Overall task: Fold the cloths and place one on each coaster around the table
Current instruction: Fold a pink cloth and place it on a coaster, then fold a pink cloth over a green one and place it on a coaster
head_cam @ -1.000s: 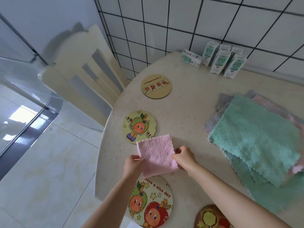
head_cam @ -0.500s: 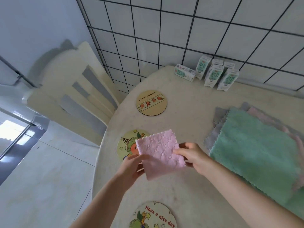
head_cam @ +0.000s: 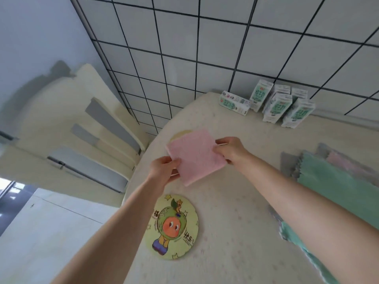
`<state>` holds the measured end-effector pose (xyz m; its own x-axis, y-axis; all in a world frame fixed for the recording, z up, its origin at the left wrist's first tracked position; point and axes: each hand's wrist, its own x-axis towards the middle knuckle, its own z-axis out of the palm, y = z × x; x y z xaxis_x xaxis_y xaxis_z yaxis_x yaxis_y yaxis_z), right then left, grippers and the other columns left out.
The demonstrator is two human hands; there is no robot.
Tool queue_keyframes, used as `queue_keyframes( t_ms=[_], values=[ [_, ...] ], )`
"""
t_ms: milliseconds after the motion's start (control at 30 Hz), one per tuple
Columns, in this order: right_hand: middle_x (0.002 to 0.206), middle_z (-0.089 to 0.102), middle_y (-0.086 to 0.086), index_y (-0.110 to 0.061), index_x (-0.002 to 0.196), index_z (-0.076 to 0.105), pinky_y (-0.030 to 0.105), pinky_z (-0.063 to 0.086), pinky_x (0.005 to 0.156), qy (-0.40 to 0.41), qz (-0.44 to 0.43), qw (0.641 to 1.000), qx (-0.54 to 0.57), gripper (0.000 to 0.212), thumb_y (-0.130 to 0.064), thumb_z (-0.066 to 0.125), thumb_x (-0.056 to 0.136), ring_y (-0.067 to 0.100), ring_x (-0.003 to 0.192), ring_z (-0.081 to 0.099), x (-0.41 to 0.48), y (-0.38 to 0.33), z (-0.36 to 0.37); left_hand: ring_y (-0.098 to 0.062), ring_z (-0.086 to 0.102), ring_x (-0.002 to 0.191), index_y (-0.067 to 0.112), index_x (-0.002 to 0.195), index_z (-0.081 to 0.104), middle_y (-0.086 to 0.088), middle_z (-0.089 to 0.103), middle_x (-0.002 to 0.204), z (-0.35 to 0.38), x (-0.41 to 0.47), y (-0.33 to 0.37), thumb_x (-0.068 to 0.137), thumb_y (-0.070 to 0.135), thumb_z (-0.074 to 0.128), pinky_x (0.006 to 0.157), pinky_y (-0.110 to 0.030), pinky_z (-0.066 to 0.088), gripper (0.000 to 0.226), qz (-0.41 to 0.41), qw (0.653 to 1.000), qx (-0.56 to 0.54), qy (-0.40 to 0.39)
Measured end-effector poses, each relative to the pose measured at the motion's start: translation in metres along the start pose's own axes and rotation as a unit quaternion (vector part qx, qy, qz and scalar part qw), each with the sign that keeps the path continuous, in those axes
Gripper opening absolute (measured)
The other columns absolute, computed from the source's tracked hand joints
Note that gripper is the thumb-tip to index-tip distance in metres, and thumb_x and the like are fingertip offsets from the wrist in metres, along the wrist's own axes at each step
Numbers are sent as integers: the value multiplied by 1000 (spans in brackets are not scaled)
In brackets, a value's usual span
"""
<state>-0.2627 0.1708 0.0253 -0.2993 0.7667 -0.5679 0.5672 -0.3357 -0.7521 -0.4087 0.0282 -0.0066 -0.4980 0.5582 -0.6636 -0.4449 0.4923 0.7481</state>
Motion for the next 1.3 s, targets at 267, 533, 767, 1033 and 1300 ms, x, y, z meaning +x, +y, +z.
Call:
queue_keyframes(
  t_ms=[267,533,767,1033,1300],
  values=[
    [118,64,11,-11,115,64,25,42,87,28,-25,996,-80,35,-3,58,82,27,111,58,63,-5,26,-25,71,78,5,101,64,-11,71,93,6,50,3,88,13,65,74,-38,59,15,3,997,53,64],
    [116,63,8,-10,113,61,23,41,81,37,-66,981,-177,32,-3,51,83,23,109,56,68,10,24,-27,68,76,21,76,55,-7,69,76,6,62,-2,81,24,66,78,-43,57,13,36,960,247,129],
    [112,63,10,-9,113,62,22,39,81,48,-81,972,-214,31,-4,53,84,24,106,57,35,44,-11,-23,60,74,20,112,48,-5,65,94,-6,38,-12,90,35,49,55,-29,43,27,125,862,471,137],
    [107,67,7,-12,105,66,20,39,78,102,-82,965,-227,24,-5,56,83,23,99,62,-46,119,-56,-24,62,80,20,109,51,-3,65,98,33,-22,-35,91,29,49,67,-39,57,20,217,822,524,49],
    [98,64,18,0,98,66,33,48,83,188,-174,933,-251,24,9,57,77,33,89,65,-125,213,-130,-27,62,89,18,116,51,-3,65,108,131,-102,-92,91,28,49,71,-37,54,27,320,756,567,-73]
  ],
)
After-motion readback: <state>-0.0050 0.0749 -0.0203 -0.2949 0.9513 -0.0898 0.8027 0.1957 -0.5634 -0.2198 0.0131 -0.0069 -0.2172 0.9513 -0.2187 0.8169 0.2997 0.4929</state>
